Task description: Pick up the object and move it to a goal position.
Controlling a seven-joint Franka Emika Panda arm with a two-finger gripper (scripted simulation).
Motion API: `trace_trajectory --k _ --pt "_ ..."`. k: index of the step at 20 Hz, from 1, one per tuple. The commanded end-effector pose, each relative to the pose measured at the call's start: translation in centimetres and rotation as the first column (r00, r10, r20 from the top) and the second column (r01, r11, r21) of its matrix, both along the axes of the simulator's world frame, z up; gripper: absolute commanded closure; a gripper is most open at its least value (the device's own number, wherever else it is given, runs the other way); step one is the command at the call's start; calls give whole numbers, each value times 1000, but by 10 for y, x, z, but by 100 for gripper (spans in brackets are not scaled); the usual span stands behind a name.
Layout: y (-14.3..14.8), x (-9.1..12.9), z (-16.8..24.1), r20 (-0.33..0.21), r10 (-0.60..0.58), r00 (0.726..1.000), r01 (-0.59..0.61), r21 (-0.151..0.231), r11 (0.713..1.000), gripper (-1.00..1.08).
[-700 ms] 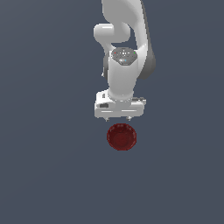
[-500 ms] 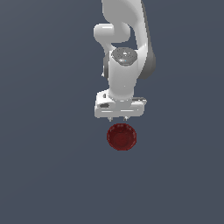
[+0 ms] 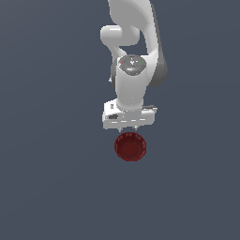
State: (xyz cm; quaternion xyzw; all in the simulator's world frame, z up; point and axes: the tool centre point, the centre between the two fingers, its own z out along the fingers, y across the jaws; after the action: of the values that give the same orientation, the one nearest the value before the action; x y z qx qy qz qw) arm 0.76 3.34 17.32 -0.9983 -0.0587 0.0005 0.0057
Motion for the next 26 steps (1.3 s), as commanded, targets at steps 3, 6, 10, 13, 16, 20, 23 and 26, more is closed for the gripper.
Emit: trace_trajectory --k 3,6,10,13,16,20,23,26 --pt "-1 4 -8 -9 43 999 -42 28 999 -20" --pt "-2 7 -15 -13 81 997 -80 55 995 -20" --pt "-3 13 -26 -14 141 990 -139 101 985 -20" --pt "-5 17 -34 -9 186 982 -183 138 973 -20" --pt "-6 22 -42 1 230 973 -227 176 958 -20" --pt "-8 27 -52 24 285 958 -282 226 932 -20" --pt "-10 32 -58 47 322 945 -323 263 909 -20" --pt "-12 36 -65 76 357 931 -362 298 883 -20"
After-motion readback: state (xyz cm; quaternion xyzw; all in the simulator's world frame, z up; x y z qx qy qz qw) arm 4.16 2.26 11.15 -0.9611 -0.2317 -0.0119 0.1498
